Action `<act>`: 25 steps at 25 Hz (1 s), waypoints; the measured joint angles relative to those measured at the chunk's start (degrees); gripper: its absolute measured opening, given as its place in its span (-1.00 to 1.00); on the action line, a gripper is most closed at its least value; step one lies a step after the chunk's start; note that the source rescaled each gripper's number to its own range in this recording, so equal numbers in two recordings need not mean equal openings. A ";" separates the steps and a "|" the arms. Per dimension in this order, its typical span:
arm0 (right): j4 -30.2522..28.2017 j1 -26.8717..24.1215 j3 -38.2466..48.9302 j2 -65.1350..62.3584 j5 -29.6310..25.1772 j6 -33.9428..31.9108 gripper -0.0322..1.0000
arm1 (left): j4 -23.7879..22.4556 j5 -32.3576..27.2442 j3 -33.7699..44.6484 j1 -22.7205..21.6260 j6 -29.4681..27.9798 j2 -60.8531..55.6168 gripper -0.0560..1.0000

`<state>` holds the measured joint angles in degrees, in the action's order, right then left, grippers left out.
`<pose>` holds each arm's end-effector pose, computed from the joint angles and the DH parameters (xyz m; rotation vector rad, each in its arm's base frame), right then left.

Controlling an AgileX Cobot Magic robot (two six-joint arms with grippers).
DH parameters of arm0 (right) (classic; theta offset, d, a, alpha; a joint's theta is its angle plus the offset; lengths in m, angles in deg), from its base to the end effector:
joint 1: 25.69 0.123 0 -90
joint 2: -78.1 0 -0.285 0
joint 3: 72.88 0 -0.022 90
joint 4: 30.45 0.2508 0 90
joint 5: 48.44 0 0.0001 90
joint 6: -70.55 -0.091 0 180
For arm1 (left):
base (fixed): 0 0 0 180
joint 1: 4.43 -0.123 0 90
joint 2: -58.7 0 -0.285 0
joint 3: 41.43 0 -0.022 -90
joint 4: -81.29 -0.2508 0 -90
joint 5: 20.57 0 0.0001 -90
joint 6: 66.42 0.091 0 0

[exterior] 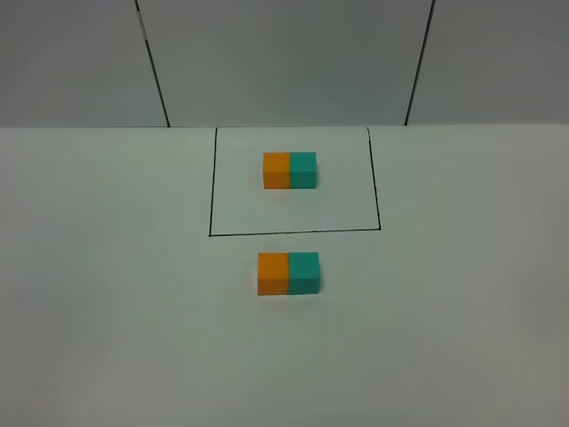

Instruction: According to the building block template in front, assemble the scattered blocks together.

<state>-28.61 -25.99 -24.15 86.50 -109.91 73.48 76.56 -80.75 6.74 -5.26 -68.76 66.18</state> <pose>-0.0034 0.0026 0.2756 -0.0490 2.0690 0.0040 -0.0063 0.0064 0.2803 -0.0598 2.0190 0.0817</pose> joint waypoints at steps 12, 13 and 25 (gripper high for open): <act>0.13 0.00 0.00 0.00 0.00 0.29 0.56 | 0.00 0.00 0.00 0.00 0.00 0.00 0.42; 0.13 0.00 0.00 0.00 0.00 0.29 0.56 | 0.00 0.00 0.00 0.00 0.00 0.00 0.42; 0.13 0.00 0.00 0.00 0.00 0.29 0.56 | 0.00 0.00 0.00 -0.75 0.24 0.00 0.42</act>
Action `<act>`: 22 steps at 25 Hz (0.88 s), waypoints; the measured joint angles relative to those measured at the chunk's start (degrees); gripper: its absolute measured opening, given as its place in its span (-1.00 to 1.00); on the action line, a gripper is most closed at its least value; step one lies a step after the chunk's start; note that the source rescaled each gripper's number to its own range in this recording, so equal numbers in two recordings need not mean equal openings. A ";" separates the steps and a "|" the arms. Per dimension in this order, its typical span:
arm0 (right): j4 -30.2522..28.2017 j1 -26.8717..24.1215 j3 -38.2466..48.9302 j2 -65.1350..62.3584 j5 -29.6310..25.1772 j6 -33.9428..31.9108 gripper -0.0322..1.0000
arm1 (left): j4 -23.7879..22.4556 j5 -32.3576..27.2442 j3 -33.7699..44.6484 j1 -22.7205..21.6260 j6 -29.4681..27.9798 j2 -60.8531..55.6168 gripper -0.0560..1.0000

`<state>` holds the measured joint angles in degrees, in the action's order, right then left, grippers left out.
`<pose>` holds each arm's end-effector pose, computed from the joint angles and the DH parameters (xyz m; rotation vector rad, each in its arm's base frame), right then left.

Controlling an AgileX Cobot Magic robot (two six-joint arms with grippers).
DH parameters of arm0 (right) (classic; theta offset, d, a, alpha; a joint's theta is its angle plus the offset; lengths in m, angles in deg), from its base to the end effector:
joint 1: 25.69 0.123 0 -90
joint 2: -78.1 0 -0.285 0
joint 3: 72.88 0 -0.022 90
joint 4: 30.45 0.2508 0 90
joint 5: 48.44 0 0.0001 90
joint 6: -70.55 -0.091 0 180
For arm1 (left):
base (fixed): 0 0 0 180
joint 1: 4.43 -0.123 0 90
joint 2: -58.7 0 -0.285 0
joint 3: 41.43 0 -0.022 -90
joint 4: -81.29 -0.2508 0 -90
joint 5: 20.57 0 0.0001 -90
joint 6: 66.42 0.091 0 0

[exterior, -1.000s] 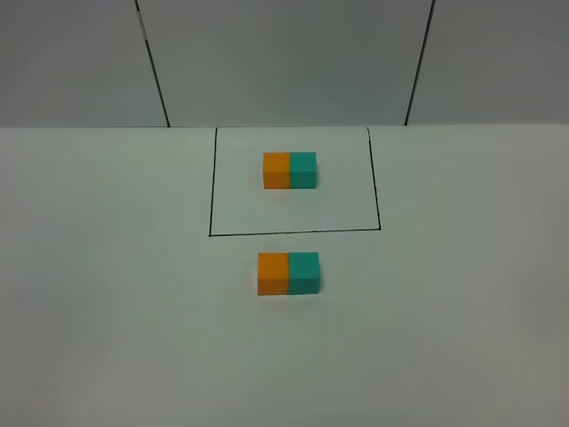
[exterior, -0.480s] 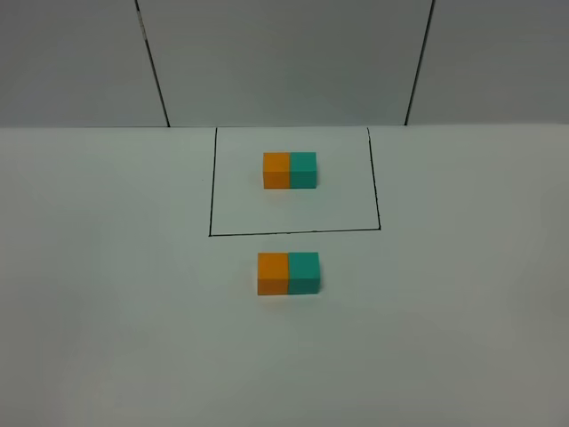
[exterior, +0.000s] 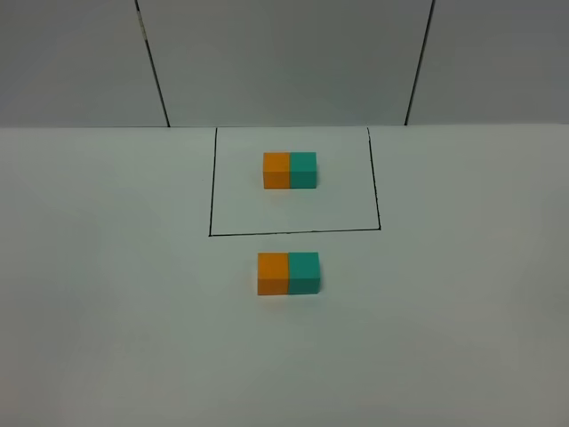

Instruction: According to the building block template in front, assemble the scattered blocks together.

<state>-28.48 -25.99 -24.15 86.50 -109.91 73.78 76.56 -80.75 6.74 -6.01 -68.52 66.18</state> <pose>-0.0034 0.0028 0.2756 -0.0545 2.0687 0.0035 -0.0064 0.0063 0.2803 -0.0688 2.0190 0.0926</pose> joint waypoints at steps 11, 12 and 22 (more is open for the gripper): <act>0.00 0.00 0.00 0.00 0.02 0.00 0.56 | 0.00 0.00 0.00 -2.71 0.01 0.00 0.41; 0.00 0.00 0.00 0.00 0.02 0.00 0.56 | 0.00 0.00 0.00 -2.71 0.01 0.00 0.41; 0.00 0.00 0.00 0.00 0.02 0.00 0.56 | 0.00 0.00 0.00 -2.71 0.01 0.00 0.41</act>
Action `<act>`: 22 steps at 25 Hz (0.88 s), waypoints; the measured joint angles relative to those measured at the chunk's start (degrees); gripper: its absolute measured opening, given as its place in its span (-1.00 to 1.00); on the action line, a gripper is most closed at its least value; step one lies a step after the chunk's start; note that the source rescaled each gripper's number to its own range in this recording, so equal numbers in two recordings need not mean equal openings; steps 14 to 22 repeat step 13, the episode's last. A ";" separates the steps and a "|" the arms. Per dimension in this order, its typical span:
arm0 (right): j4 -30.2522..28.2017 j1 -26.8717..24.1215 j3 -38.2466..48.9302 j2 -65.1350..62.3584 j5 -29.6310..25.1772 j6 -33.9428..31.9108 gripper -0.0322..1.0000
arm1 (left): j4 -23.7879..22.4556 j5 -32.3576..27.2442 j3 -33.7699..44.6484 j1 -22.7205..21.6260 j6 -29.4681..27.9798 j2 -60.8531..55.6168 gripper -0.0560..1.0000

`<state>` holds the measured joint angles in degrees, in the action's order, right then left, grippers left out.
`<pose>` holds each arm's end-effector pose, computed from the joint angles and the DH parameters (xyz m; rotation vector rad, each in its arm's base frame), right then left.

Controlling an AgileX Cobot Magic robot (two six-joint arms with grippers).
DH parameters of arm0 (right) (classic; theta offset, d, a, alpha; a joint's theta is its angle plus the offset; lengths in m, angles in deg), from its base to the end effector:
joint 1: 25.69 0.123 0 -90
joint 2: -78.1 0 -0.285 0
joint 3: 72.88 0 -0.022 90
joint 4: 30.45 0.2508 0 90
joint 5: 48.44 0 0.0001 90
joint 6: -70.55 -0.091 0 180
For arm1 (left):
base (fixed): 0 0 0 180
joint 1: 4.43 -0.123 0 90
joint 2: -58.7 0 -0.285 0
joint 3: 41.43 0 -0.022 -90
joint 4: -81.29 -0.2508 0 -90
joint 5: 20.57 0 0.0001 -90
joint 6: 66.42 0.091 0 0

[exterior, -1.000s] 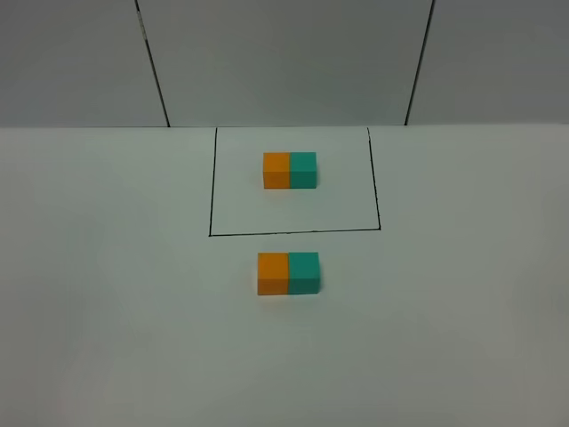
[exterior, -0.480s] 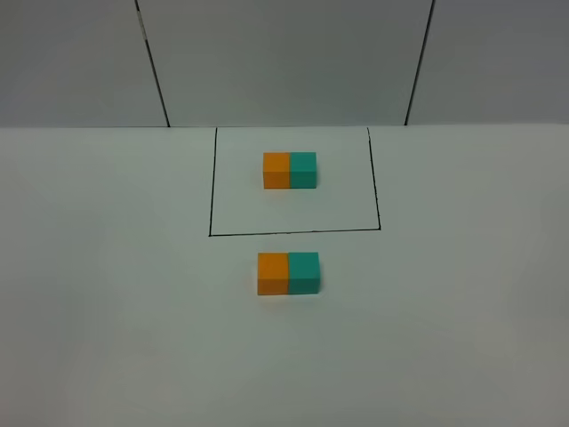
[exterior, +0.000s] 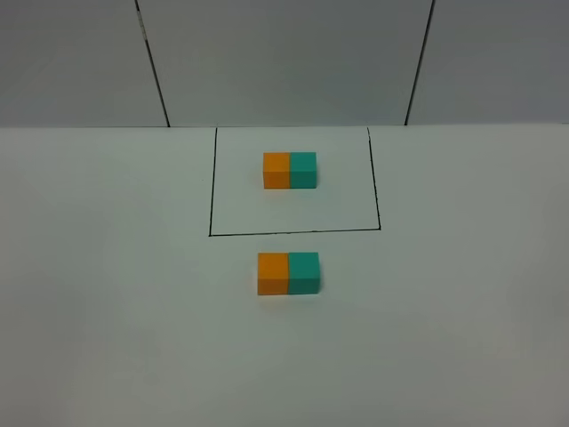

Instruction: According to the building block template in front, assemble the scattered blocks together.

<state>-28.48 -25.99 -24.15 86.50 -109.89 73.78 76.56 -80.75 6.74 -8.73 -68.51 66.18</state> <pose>-0.0034 0.0028 0.2756 -0.0545 2.0684 0.0035 -0.0067 0.0060 0.2803 -0.1165 2.0177 0.1229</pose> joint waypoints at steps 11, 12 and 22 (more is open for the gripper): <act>0.00 0.00 0.00 0.00 0.05 0.00 0.56 | 0.00 0.00 0.00 1.84 0.00 0.00 0.40; 0.00 0.00 0.00 0.00 0.05 0.00 0.56 | 0.00 0.00 0.00 1.90 0.00 0.00 0.40; 0.00 0.00 0.00 0.00 0.05 0.00 0.56 | 0.00 0.00 0.00 1.89 0.00 0.00 0.40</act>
